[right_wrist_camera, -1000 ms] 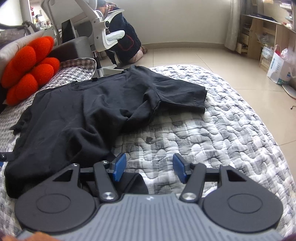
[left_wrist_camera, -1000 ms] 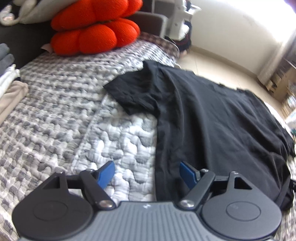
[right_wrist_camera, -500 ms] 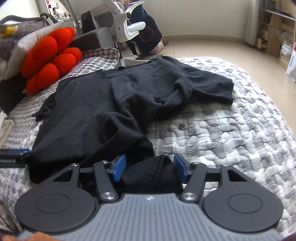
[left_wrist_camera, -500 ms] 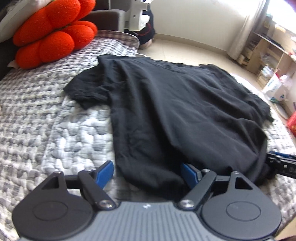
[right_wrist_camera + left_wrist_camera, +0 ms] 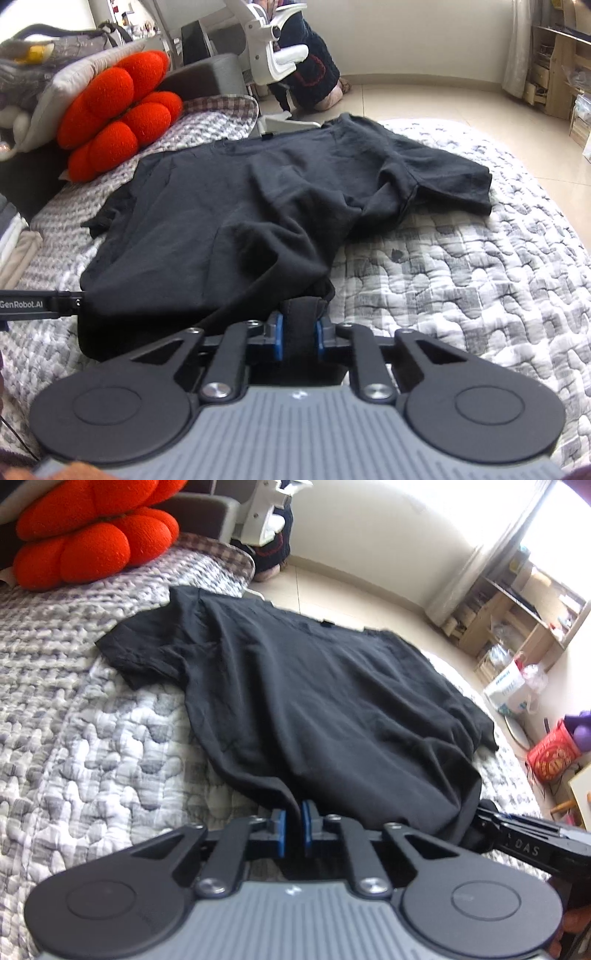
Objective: Fold clothes
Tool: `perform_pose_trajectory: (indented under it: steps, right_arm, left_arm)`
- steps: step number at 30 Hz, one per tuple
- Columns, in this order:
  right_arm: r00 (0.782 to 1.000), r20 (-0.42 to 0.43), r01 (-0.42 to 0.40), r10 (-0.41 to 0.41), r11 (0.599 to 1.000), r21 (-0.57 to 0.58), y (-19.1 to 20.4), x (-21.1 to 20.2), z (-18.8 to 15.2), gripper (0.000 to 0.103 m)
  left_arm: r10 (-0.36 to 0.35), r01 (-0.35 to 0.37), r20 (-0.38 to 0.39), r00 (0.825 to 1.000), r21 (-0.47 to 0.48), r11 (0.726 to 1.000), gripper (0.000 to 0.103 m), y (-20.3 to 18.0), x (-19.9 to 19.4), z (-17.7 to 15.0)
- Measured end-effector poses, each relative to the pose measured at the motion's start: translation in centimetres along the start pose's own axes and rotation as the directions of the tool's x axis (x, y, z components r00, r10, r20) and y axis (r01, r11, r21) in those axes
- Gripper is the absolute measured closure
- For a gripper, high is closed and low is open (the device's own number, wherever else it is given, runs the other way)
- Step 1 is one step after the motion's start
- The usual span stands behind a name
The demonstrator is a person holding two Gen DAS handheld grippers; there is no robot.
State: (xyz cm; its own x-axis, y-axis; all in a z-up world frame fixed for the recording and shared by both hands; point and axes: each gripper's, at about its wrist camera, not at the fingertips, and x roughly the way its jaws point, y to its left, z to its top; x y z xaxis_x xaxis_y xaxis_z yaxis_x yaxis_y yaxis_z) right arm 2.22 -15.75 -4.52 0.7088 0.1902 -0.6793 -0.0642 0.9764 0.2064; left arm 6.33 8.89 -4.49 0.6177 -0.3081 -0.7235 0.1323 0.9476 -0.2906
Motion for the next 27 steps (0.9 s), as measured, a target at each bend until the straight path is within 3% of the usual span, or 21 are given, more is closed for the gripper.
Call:
perform_pose_trajectory:
  steps: [7, 13, 15, 18, 22, 24, 27]
  right_arm:
    - [0.997, 0.080, -0.015, 0.014, 1.000, 0.015, -0.5, -2.0, 0.5, 0.088]
    - [0.992, 0.120, -0.043, 0.037, 0.998, 0.048, -1.4, -3.3, 1.0, 0.089]
    - [0.992, 0.122, -0.047, 0.039, 0.997, 0.061, -1.8, -3.4, 1.0, 0.089]
    - [0.991, 0.125, -0.052, 0.042, 0.995, 0.081, -2.5, -3.5, 1.1, 0.088]
    - [0.991, 0.128, -0.059, 0.045, 0.993, 0.107, -3.4, -3.7, 1.3, 0.079]
    - [0.990, 0.130, -0.062, 0.046, 0.991, 0.120, -3.8, -3.8, 1.4, 0.060]
    - [0.990, 0.132, -0.065, 0.045, 0.987, 0.146, -4.6, -3.8, 1.5, 0.056]
  left_arm:
    - [0.053, -0.054, 0.132, 0.990, 0.003, 0.999, 0.098, -0.2, -2.0, 0.4]
    - [0.120, -0.120, 0.265, 0.957, -0.017, 0.993, 0.099, -0.1, -4.4, 0.7]
    - [0.137, -0.132, 0.291, 0.947, -0.036, 0.991, 0.099, 0.1, -4.9, 0.9]
    - [0.153, -0.148, 0.288, 0.945, -0.039, 0.988, 0.099, 0.4, -4.8, 1.3]
    - [0.154, -0.152, 0.262, 0.953, -0.026, 0.988, 0.097, 0.9, -4.0, 1.5]
    - [0.158, -0.154, 0.251, 0.955, -0.034, 0.987, 0.094, 1.2, -3.7, 1.6]
    - [0.162, -0.149, 0.237, 0.958, -0.073, 0.986, 0.090, 2.1, -3.6, 1.8]
